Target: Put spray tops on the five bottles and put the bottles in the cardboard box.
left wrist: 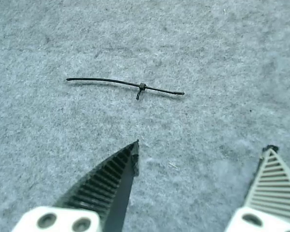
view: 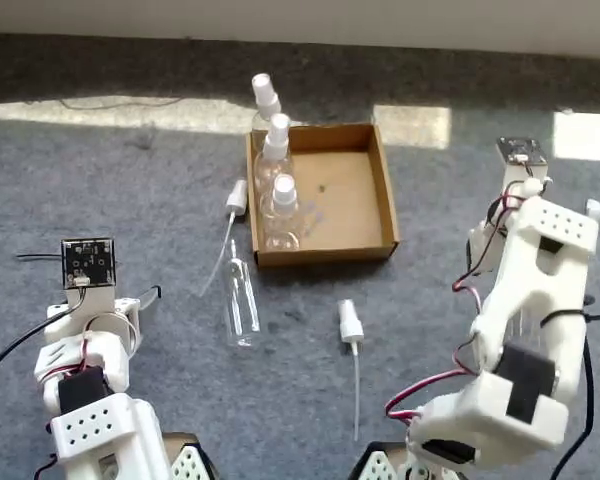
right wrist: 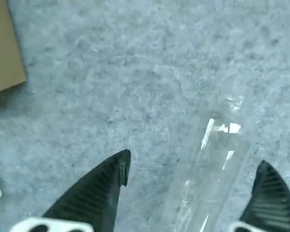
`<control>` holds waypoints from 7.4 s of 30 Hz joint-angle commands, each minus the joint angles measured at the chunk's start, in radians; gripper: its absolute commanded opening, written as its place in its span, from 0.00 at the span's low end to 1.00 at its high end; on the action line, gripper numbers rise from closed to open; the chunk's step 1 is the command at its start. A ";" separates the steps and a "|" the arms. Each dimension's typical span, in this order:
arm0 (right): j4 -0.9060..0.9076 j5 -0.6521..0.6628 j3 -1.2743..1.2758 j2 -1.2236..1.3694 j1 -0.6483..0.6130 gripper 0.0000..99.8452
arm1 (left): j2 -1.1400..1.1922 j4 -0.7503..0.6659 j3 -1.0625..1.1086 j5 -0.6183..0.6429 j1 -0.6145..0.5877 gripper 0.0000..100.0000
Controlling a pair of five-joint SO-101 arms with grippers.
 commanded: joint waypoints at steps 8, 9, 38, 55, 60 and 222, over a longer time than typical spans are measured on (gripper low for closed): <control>0.008 0.014 -0.249 0.248 0.041 0.36 | -0.013 -0.021 0.002 -0.008 0.015 0.35; 0.007 0.014 -0.251 0.263 0.041 0.36 | -0.013 -0.021 0.002 -0.008 0.015 0.35; 0.008 0.012 -0.297 0.344 0.097 0.16 | -0.013 -0.021 0.005 -0.008 0.015 0.35; 0.010 -0.037 -0.338 0.236 0.096 0.11 | -0.013 -0.018 0.005 -0.008 0.042 0.35; 0.007 -0.107 -0.334 -0.016 0.059 0.11 | -0.013 -0.015 -0.015 -0.066 0.097 0.35; -0.926 -0.370 1.339 -1.845 -0.782 0.02 | 0.972 0.150 -1.739 0.428 1.026 0.00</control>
